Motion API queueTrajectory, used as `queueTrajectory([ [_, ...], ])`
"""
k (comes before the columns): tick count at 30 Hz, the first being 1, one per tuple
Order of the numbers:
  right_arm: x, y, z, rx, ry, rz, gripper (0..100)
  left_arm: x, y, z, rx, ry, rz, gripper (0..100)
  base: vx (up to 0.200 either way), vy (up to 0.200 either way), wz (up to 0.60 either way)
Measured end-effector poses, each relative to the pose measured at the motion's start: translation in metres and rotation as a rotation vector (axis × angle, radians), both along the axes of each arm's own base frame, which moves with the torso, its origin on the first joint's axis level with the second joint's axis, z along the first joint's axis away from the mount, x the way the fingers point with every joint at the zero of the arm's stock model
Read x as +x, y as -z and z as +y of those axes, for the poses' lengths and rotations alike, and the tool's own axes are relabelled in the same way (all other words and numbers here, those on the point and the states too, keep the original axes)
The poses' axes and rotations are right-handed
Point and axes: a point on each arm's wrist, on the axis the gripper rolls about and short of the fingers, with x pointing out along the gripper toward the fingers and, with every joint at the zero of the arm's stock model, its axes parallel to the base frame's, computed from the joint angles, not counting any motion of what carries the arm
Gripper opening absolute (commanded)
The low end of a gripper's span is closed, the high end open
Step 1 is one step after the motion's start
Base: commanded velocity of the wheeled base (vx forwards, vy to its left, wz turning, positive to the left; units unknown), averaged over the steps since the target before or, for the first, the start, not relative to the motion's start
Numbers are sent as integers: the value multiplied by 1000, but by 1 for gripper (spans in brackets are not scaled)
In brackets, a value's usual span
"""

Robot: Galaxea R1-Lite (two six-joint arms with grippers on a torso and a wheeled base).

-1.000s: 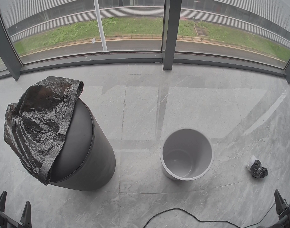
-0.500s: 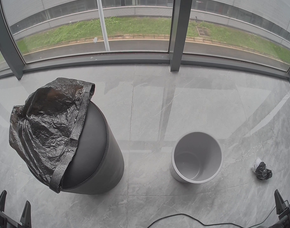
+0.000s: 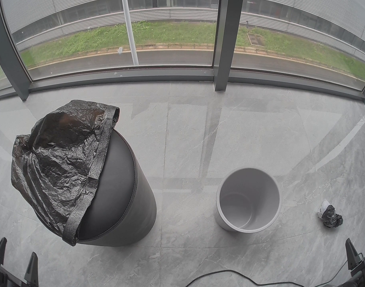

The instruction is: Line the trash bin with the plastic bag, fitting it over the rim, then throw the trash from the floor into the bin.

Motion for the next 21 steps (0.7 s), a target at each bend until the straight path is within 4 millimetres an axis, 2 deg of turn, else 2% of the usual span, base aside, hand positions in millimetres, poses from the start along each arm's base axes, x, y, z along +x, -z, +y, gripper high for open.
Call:
queueTrajectory([
  [5, 0, 0, 0, 0, 0, 0, 100, -2, -34, 0, -9, 24, -63, 100, 0, 0, 0],
  [9, 0, 0, 0, 0, 0, 0, 100, 10, -53, -2, -32, 128, 5, 100, 0, 0, 0],
  [17, 0, 0, 0, 0, 0, -1, 100, 51, -68, -12, -192, 497, 288, 100, 0, 0, 0],
  [21, 0, 0, 0, 0, 0, -1, 100, 69, -68, -14, -197, 546, 385, 100, 0, 0, 0],
])
